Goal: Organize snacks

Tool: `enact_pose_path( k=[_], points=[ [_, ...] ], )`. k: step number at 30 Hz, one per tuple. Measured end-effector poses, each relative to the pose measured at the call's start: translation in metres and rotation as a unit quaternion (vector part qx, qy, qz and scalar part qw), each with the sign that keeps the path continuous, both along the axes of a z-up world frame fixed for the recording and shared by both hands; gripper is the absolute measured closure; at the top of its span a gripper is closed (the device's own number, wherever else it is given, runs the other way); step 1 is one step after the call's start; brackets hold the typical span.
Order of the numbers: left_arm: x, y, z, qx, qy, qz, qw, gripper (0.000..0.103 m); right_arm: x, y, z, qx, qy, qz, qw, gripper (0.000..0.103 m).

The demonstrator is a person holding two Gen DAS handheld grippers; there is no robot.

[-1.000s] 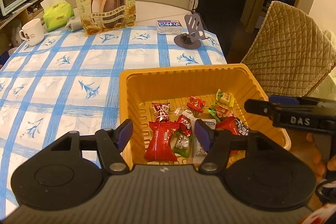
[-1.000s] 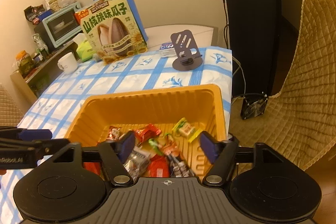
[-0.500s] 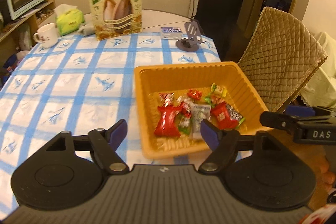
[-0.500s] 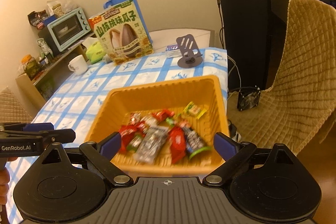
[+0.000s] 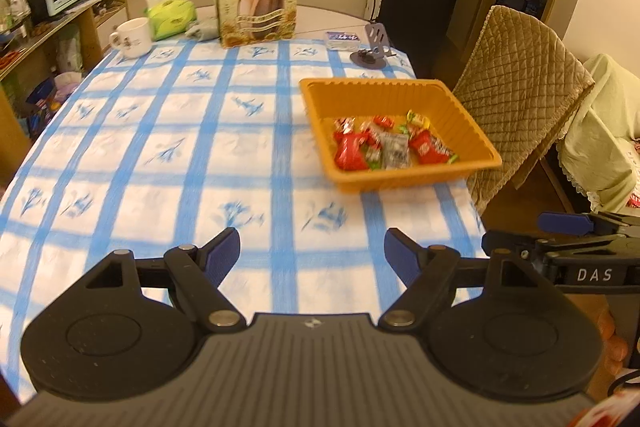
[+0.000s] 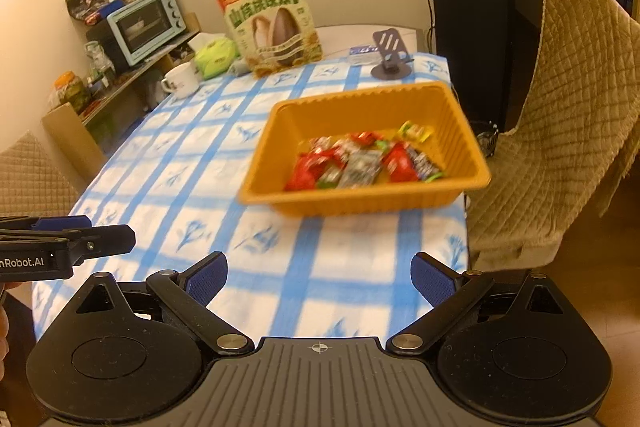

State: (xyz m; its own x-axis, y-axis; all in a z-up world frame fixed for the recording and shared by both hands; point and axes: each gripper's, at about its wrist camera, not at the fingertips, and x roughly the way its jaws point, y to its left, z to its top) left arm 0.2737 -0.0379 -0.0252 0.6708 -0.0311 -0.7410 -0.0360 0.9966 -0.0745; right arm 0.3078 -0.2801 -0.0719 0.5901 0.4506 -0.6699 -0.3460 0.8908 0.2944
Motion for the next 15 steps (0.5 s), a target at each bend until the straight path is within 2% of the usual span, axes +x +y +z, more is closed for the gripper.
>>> enact_pose_path(
  k=[8, 15],
  points=[
    [-0.074, 0.029, -0.002, -0.005, 0.012, -0.002, 0.9999, 0.025, -0.068, 0.033, 0.003, 0.0, 0.011, 0.007, 1.0, 0.005],
    [-0.121, 0.045, -0.004, -0.005, 0.017, -0.001, 0.9998, 0.025, -0.111, 0.058, -0.001, -0.006, 0.02, 0.017, 1.0, 0.005]
  ],
)
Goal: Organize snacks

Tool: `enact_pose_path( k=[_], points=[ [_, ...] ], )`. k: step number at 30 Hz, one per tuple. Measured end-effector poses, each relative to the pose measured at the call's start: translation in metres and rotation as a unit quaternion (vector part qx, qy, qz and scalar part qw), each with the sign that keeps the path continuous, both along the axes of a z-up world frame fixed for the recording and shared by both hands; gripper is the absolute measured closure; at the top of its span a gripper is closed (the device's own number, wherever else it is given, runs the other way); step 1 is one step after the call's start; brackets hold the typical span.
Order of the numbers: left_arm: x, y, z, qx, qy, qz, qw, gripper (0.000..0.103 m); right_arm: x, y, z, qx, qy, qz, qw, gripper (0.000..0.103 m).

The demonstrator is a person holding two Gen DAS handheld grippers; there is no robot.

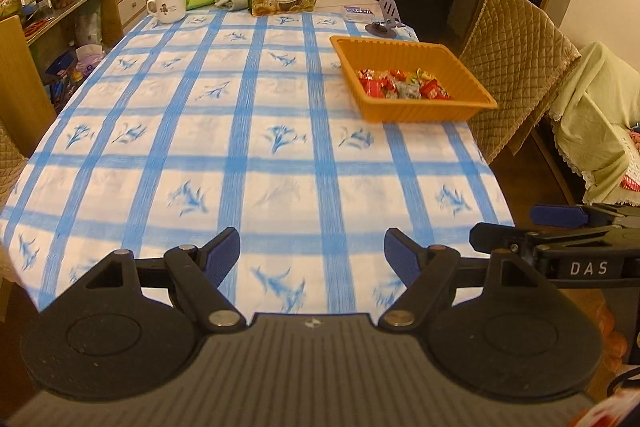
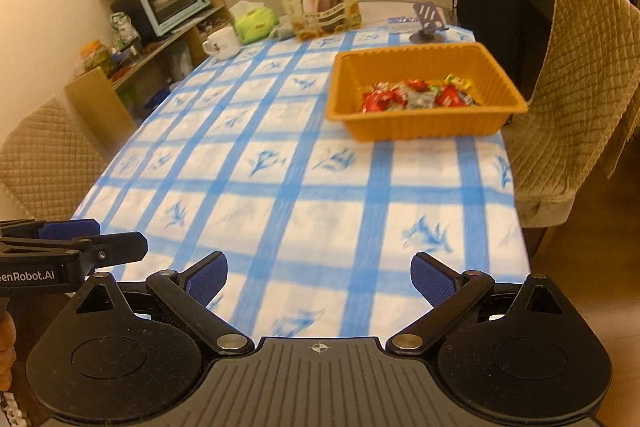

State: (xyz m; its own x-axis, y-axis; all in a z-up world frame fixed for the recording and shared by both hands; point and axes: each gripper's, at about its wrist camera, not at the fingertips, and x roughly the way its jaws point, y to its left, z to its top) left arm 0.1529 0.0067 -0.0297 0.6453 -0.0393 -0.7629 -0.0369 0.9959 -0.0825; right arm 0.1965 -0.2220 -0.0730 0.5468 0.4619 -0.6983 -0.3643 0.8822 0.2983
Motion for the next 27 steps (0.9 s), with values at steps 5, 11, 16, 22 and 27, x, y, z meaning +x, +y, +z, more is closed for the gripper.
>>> enact_pose_path(
  k=[5, 11, 16, 22, 27],
  points=[
    [-0.022, 0.009, -0.003, -0.003, 0.005, 0.001, 1.0, 0.025, -0.02, 0.013, -0.001, -0.006, 0.0, 0.01, 1.0, 0.005],
    [-0.038, 0.018, -0.004, -0.009, 0.008, 0.007, 0.9999, 0.025, -0.032, 0.022, -0.003, -0.015, 0.002, 0.014, 1.0, 0.005],
    [-0.043, 0.022, -0.003, -0.011, 0.007, 0.012, 0.9998, 0.025, -0.036, 0.028, -0.002, -0.017, 0.0, 0.021, 1.0, 0.005],
    [-0.045, 0.023, -0.002, -0.011, 0.004, 0.012, 0.9999, 0.025, -0.038, 0.031, 0.0, -0.016, -0.002, 0.024, 1.0, 0.005],
    [-0.045, 0.023, -0.003, -0.011, 0.005, 0.012, 0.9999, 0.025, -0.037, 0.032, 0.001, -0.016, -0.003, 0.024, 1.0, 0.005]
  ],
)
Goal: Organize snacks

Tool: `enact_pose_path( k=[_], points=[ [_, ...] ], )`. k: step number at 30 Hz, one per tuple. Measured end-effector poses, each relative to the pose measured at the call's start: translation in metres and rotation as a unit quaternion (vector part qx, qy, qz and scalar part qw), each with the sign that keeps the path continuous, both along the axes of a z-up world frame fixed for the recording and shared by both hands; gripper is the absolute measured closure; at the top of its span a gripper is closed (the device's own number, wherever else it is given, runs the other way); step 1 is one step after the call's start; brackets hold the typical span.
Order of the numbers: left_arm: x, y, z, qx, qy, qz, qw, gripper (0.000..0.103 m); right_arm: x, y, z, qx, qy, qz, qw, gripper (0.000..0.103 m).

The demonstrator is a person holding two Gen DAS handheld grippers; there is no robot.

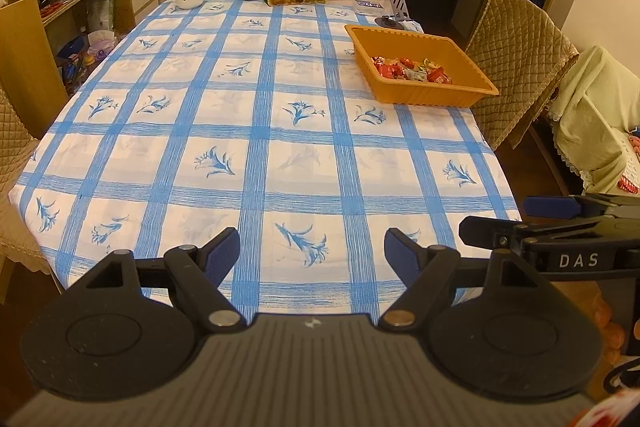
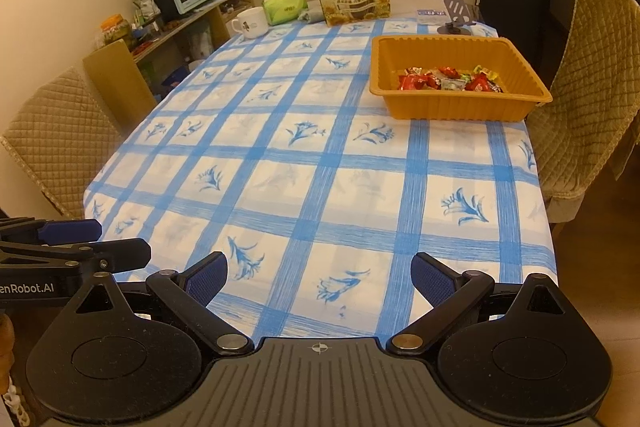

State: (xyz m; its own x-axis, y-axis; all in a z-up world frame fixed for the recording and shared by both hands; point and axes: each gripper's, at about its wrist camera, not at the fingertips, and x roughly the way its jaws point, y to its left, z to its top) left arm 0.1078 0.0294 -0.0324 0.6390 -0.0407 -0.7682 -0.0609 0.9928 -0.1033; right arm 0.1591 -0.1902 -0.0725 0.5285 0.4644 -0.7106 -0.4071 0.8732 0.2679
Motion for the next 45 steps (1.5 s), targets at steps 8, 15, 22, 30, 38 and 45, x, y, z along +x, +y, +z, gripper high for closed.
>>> enact_pose_path(
  k=[8, 15, 22, 30, 38, 45],
  points=[
    [0.002, -0.001, 0.0, -0.001, 0.001, -0.001, 1.0, 0.025, 0.002, 0.0, 0.0, -0.001, 0.001, -0.002, 1.0, 0.005],
    [0.008, -0.003, 0.0, -0.002, 0.001, -0.004, 1.0, 0.025, 0.008, 0.0, -0.001, -0.003, 0.003, -0.003, 1.0, 0.005],
    [0.009, -0.003, 0.0, -0.002, 0.002, -0.003, 1.0, 0.025, 0.009, 0.001, -0.001, -0.002, 0.002, -0.002, 1.0, 0.005],
    [0.013, -0.002, 0.0, -0.003, 0.002, -0.002, 1.0, 0.025, 0.013, 0.005, -0.001, -0.003, 0.002, 0.0, 1.0, 0.005],
    [0.013, -0.002, 0.0, -0.003, 0.001, -0.002, 1.0, 0.025, 0.013, 0.005, 0.0, -0.003, 0.002, -0.001, 1.0, 0.005],
    [0.014, -0.002, 0.0, -0.003, 0.001, -0.003, 1.0, 0.025, 0.013, 0.005, 0.0, -0.003, 0.002, -0.001, 1.0, 0.005]
  ],
)
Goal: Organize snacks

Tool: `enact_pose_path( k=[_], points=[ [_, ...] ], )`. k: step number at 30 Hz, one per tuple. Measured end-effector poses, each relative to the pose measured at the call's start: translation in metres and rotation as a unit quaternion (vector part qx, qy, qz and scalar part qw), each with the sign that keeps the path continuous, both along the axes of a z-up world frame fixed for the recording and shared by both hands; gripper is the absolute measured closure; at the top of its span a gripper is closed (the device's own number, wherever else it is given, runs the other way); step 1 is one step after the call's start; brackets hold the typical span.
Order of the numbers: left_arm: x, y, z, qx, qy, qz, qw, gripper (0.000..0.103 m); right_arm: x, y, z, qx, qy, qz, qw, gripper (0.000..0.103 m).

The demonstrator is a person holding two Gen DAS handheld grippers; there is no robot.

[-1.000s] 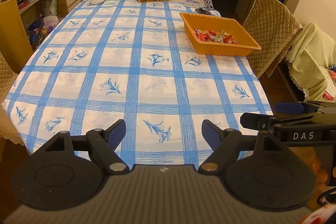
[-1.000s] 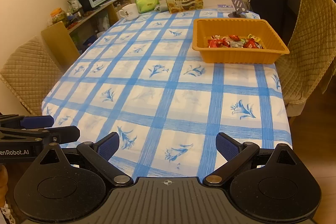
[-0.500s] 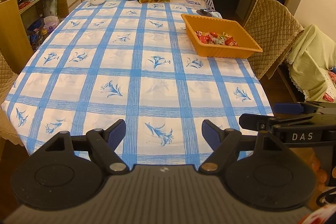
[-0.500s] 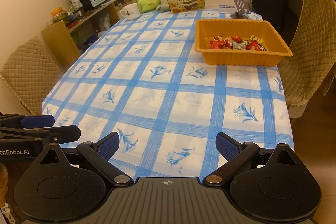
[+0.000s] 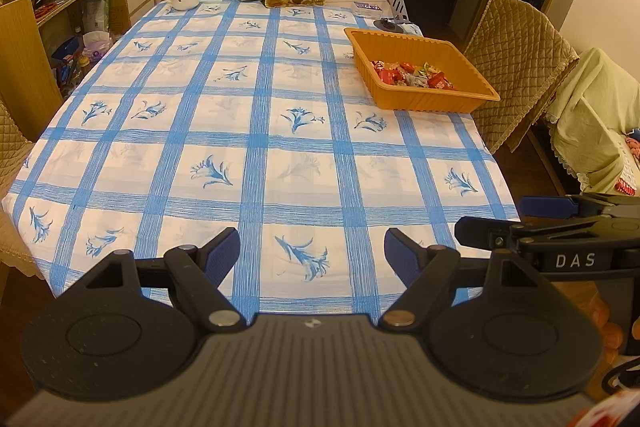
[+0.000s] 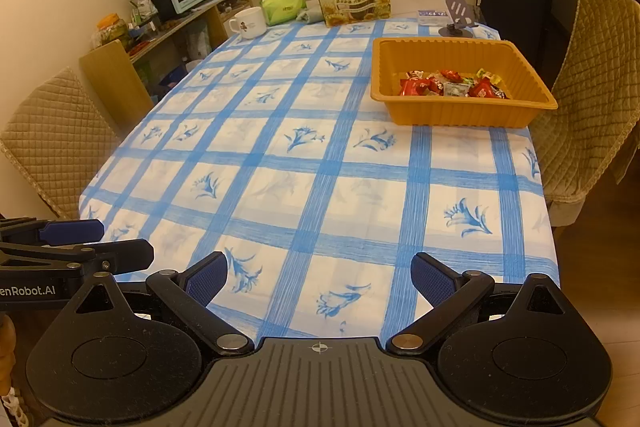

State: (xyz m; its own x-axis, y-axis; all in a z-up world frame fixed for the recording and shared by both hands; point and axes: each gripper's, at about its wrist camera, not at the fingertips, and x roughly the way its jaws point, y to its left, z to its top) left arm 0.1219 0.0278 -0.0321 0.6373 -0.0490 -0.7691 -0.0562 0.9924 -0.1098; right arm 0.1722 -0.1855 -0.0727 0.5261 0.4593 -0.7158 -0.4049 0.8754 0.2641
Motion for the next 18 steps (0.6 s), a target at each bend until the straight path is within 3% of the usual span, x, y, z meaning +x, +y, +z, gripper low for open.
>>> enact_pose_path(
  k=[18],
  points=[
    [0.0082, 0.0072, -0.0022, -0.005, 0.005, 0.009, 0.9999, 0.025, 0.0092, 0.0088, -0.0003, 0.0, 0.002, 0.008, 1.0, 0.005]
  ],
)
